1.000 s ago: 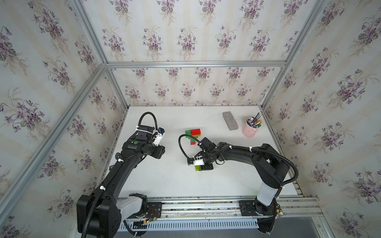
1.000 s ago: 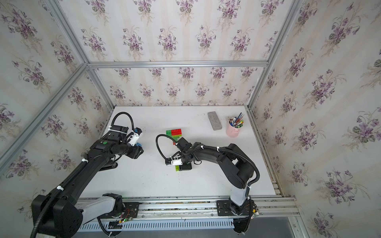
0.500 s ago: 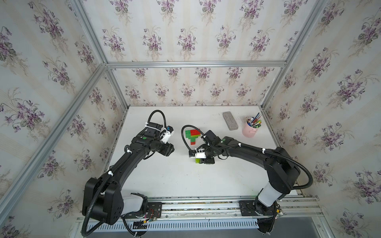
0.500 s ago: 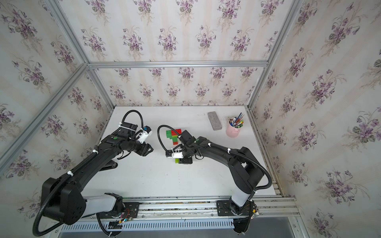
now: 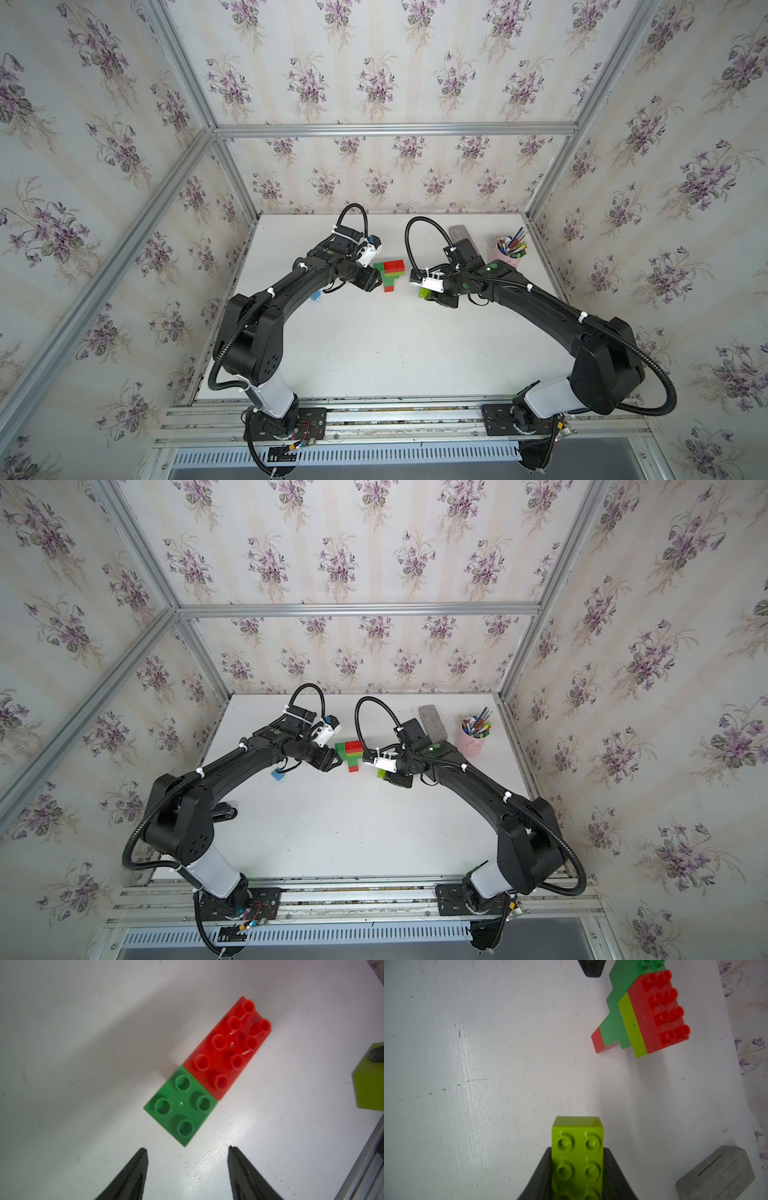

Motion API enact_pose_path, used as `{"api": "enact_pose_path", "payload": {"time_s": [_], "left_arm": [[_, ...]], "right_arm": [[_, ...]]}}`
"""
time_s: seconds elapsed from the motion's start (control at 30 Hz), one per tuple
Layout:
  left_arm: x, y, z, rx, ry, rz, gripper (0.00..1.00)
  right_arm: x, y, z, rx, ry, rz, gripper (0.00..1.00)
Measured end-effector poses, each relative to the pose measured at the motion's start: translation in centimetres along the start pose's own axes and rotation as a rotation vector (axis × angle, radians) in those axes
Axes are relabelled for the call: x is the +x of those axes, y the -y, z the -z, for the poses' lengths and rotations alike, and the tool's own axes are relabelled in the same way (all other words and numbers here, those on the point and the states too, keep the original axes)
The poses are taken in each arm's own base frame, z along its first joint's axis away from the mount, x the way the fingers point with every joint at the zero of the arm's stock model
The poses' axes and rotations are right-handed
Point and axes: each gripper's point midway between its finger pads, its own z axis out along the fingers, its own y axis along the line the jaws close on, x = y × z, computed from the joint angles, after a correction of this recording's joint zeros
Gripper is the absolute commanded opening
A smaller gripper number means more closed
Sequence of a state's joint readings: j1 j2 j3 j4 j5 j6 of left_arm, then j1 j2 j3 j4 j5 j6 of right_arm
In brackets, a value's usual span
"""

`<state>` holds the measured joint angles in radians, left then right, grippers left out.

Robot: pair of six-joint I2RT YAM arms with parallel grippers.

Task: Assemble a spoon with lego
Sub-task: Adjust the lego brick at the center of the board.

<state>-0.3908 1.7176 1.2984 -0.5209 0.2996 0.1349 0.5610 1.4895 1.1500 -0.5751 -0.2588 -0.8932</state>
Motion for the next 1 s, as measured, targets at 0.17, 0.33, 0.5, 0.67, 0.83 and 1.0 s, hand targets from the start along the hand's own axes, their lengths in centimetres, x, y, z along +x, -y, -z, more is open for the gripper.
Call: {"api": "enact_pose_path", "payload": {"time_s": [0.17,0.33,0.5,0.67,0.83,1.0], "left_arm": [[-0.1,-1.2,-0.6,-0.045,-0.011,0.027,0.63],[0.4,-2.3,-1.2,-0.073,-0.031,0.056,0.63],[0.3,-3.3,-1.3,-0.092,-0.023,0.084,0.63],[0.1,-3.8,-1.7,-0.097,-0.013,0.101,0.63],[0.8,-4.0,-1.0,-0.094,0.007,0.109,0.64],[2.7,-2.8,0.8,-0.077,0.033,0.022,0.65]], "right_arm": [[-0.5,0.7,0.4,0.015,0.009,0.000,0.25],[-1.1,1.3,0.7,0.018,0.008,0.001,0.25],[-1.8,2.1,0.9,0.027,0.015,0.003,0.25],[-2.0,2.2,1.1,0.021,0.009,-0.002,0.25],[-3.5,3.1,1.8,0.017,0.018,-0.017,0.25],[-6.5,4.1,1.3,-0.008,0.017,-0.010,0.25]]}}
